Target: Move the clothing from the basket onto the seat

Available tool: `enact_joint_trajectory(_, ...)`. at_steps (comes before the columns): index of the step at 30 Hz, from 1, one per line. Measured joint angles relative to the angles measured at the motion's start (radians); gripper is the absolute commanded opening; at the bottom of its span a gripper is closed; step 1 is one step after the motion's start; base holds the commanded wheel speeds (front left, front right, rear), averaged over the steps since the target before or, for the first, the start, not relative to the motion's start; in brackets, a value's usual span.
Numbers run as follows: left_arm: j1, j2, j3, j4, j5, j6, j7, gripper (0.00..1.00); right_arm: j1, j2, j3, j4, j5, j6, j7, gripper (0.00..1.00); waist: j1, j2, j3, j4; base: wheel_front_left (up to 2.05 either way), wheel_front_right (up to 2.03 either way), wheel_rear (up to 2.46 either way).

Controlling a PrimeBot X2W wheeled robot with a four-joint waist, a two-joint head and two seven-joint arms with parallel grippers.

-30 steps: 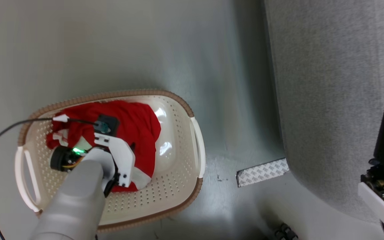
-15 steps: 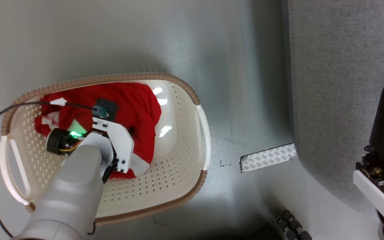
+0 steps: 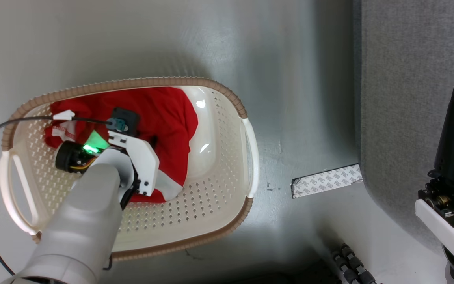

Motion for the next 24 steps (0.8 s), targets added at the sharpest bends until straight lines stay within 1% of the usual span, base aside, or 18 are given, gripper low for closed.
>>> enact_joint_trajectory(2,-0.004,0.002,-0.006,0.0,-0.002,-0.003,-0.001,0.49,0.002,0.0,-0.002,0.001,0.0,0.0,0.0,1.0,0.0002,0.0,0.004,0.002,0.0,0.0,0.0)
enact_joint_trajectory(4,-0.008,0.002,-0.012,-0.003,-0.009,-0.006,-0.003,0.41,0.005,0.0,-0.005,0.002,0.0,0.0,0.0,1.0,0.0005,0.0,0.007,0.004,0.0,0.0,0.0)
enact_joint_trajectory(5,-0.011,0.0,-0.016,-0.005,-0.009,-0.008,-0.003,0.35,0.007,0.0,-0.006,0.002,0.0,0.0,0.0,1.0,0.0008,0.0001,0.009,0.006,0.0,0.0,0.0)
enact_joint_trajectory(6,-0.014,-0.001,-0.019,-0.005,-0.011,-0.009,-0.003,0.2,0.007,0.0,-0.006,0.002,0.0,0.0,0.0,1.0,0.0009,0.0,0.011,0.007,0.0,0.0,0.0)
enact_joint_trajectory(7,-0.016,-0.004,-0.024,-0.005,-0.012,-0.013,-0.006,0.02,0.008,0.0,-0.008,0.002,0.0,0.0,0.0,1.0,0.001,0.0,0.012,0.008,0.01,0.01,0.01)
enact_joint_trajectory(8,-0.017,-0.005,-0.028,-0.005,-0.012,-0.013,-0.012,0.0,0.009,0.0,-0.007,0.001,0.0,0.0,0.0,1.0,0.0011,0.0,0.013,0.009,0.0,0.0,0.0)
enact_joint_trajectory(11,-0.019,-0.014,-0.045,-0.006,-0.018,-0.014,-0.018,0.0,0.01,0.0,-0.008,0.001,0.0,0.0,0.0,1.0,0.0013,0.0,0.016,0.011,0.0,0.0,0.0)
enact_joint_trajectory(16,-0.002,-0.055,-0.076,0.002,-0.03,-0.022,-0.019,0.0,0.01,0.0,-0.01,0.005,0.0,0.0,0.0,1.0,0.002,-0.0003,0.015,0.011,0.0,0.0,0.0)
enact_joint_trajectory(24,0.012,-0.057,-0.118,-0.028,-0.095,-0.022,-0.066,0.0,0.006,0.0,-0.013,0.024,0.006,0.0,0.0,1.0,0.0018,-0.0002,-0.015,0.014,0.0,0.0,0.0)
